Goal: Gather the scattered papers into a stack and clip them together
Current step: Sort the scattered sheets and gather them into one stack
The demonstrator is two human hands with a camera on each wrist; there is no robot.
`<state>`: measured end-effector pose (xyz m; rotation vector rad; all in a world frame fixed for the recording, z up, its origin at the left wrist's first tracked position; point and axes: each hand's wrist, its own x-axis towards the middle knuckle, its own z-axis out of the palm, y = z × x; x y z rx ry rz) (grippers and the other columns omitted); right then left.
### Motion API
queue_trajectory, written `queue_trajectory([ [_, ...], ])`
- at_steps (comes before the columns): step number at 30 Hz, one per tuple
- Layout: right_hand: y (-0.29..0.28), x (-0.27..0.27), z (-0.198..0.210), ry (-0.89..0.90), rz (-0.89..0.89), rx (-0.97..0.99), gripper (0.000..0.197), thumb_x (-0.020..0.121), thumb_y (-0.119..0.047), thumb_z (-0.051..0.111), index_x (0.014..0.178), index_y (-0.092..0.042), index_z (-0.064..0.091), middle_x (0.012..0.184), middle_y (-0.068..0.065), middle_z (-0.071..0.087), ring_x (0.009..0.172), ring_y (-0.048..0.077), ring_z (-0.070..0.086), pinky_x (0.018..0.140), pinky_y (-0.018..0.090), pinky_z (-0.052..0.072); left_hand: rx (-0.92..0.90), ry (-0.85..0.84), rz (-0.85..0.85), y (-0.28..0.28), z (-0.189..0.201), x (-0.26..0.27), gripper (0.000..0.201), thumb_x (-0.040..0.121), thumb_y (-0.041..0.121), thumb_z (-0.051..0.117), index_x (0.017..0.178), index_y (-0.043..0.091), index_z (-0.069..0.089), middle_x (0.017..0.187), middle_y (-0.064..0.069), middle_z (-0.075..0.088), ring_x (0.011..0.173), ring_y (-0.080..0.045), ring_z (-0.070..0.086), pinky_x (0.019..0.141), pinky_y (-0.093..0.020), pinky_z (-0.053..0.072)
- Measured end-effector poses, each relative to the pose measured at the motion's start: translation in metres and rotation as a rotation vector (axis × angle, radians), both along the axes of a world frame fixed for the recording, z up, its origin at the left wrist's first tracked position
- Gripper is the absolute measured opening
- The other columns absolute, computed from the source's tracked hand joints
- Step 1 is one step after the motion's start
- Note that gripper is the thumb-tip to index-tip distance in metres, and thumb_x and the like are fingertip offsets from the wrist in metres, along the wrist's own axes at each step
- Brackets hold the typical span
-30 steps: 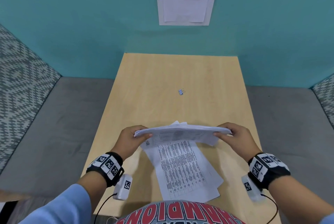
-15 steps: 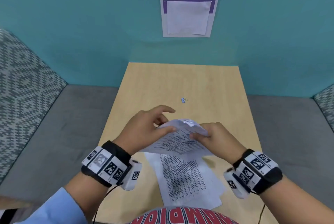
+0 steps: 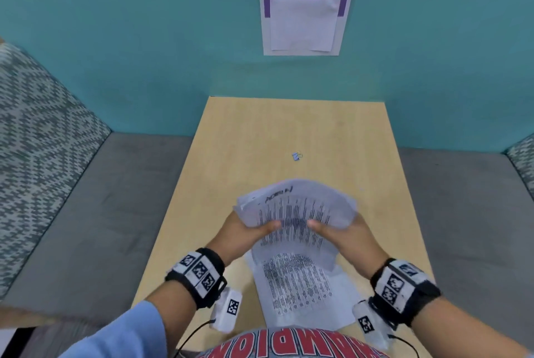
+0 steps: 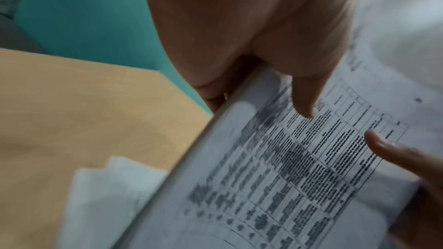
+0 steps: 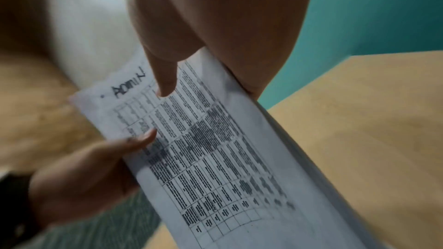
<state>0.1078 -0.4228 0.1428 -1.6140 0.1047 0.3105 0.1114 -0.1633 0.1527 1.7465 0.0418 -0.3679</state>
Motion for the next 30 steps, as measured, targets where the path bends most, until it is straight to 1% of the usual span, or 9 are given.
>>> queue_trajectory([
  [3,0.008,-0.003,-0.025,0.047,-0.068,-0.124,0.06,0.069,-0.062,0.088,0.108,-0.018,0.078,0.099,0.02,0.081,0.091,0.032,0.079,0.087,0.052,0.06,0.053,-0.008,0.057,0.004,-0.028,0.002,0.046,0.087,0.033,0.086,0.128,0.041,0.067,0.127,0.012,0.077,0.119,-0.005,0.072,0.108,-0.043,0.057],
  [6,0.013,0.001,-0.007,-0.086,-0.127,-0.058,0.012,0.088,-0.026,0.083,0.099,-0.03,0.081,0.096,0.006,0.084,0.094,0.023,0.079,0.087,0.037,0.062,0.02,-0.13,0.145,0.002,-0.019,0.005,0.039,0.092,0.018,0.082,0.124,0.035,0.07,0.119,0.019,0.08,0.115,0.001,0.073,0.1,-0.024,0.058],
  [10,0.006,0.0,-0.002,-0.126,-0.123,0.01,0.024,0.086,-0.013,0.084,0.108,-0.022,0.081,0.1,-0.01,0.084,0.096,0.001,0.078,0.084,0.013,0.059,-0.063,-0.101,0.166,0.005,-0.02,0.002,0.031,0.089,0.01,0.083,0.117,0.02,0.077,0.108,0.014,0.084,0.105,-0.004,0.078,0.09,-0.019,0.06],
  [14,-0.002,-0.001,-0.042,0.059,-0.091,-0.149,0.048,0.069,-0.049,0.092,0.101,-0.015,0.082,0.095,0.001,0.084,0.092,0.017,0.08,0.089,0.038,0.063,0.038,0.097,0.067,0.009,-0.049,-0.007,0.021,0.09,0.015,0.084,0.107,0.026,0.078,0.095,0.021,0.083,0.09,0.008,0.076,0.094,-0.027,0.061],
  [16,-0.002,0.003,-0.049,0.095,-0.119,-0.207,0.068,0.062,-0.065,0.085,0.084,-0.001,0.075,0.077,0.011,0.079,0.069,0.026,0.074,0.073,0.037,0.058,0.125,0.078,0.01,0.01,-0.059,-0.005,0.008,0.093,0.021,0.083,0.099,0.025,0.079,0.09,0.011,0.083,0.083,0.005,0.073,0.087,-0.023,0.056],
  [21,0.001,0.013,-0.034,-0.019,-0.102,-0.268,0.045,0.09,-0.032,0.081,0.058,-0.017,0.052,0.042,-0.009,0.047,0.041,0.007,0.042,0.049,0.024,0.035,0.062,-0.073,0.134,0.01,-0.048,0.006,0.033,0.091,0.021,0.083,0.116,0.04,0.071,0.113,0.02,0.081,0.108,0.001,0.074,0.091,-0.019,0.06],
  [24,0.003,0.012,-0.041,-0.038,-0.123,-0.252,0.035,0.088,-0.039,0.082,0.084,-0.005,0.075,0.068,0.002,0.075,0.061,0.015,0.069,0.064,0.029,0.054,0.065,-0.076,0.147,0.011,-0.048,0.009,0.03,0.091,0.022,0.084,0.109,0.043,0.073,0.107,0.024,0.081,0.102,0.003,0.076,0.088,-0.019,0.062],
  [27,0.009,0.01,-0.068,0.064,0.02,-0.388,0.052,0.086,-0.049,0.077,0.096,0.002,0.073,0.09,0.021,0.078,0.087,0.034,0.077,0.079,0.047,0.062,0.161,0.051,0.051,0.017,-0.069,0.006,0.029,0.083,0.052,0.085,0.109,0.05,0.073,0.114,0.013,0.081,0.109,-0.007,0.076,0.098,-0.039,0.062],
  [30,0.009,0.014,-0.08,0.106,0.191,-0.495,0.02,0.098,-0.033,0.071,0.098,-0.013,0.072,0.096,0.006,0.079,0.09,0.024,0.075,0.083,0.039,0.062,0.243,0.083,0.009,0.032,-0.086,0.01,0.046,0.072,0.077,0.078,0.098,0.039,0.07,0.108,0.011,0.078,0.098,-0.013,0.074,0.095,-0.039,0.059],
])
